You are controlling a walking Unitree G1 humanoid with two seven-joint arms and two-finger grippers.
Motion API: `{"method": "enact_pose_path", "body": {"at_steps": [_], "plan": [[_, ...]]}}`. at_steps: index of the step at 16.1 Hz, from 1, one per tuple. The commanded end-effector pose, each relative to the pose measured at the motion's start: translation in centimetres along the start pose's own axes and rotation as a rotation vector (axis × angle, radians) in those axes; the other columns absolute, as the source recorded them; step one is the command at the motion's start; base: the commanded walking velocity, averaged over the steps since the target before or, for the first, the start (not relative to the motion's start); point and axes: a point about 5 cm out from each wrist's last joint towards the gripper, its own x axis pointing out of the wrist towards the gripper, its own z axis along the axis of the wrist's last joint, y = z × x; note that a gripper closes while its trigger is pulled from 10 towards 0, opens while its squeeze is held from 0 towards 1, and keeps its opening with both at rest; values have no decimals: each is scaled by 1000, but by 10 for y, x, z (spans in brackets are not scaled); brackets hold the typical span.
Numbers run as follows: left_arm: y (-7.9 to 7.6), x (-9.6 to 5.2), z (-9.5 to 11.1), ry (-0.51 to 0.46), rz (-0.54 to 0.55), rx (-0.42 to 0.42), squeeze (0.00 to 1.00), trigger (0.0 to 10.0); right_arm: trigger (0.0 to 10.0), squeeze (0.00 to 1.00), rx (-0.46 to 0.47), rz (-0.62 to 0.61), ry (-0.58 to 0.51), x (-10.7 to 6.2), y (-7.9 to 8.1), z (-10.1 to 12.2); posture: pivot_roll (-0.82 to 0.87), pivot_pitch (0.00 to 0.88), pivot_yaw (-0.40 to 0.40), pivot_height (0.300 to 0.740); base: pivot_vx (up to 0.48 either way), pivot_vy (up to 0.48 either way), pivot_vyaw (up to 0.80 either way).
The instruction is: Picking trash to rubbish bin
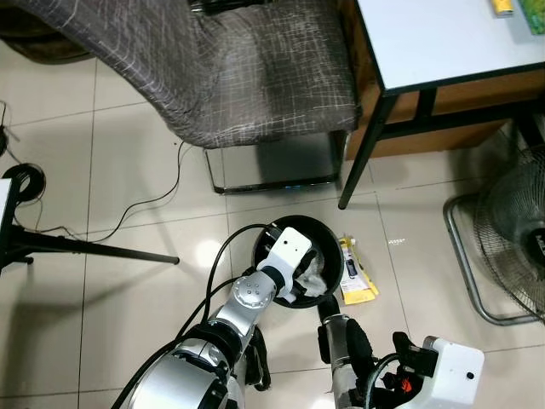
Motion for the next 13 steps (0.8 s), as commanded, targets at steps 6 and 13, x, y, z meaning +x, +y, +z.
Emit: {"method": "enact_pose_path", "body": {"at_steps": [6, 13], "plan": [[-38, 9, 6, -8, -87, -73, 1000, 10000, 10000, 0, 62, 71, 70, -1, 19, -13, -209, 443, 141, 740, 0, 0, 0], [10, 5, 16, -49, 85, -14, 1000, 10000, 10000, 0, -22, 74, 10, 19, 6, -3, -149, 366, 116, 740, 0, 0, 0]]}}
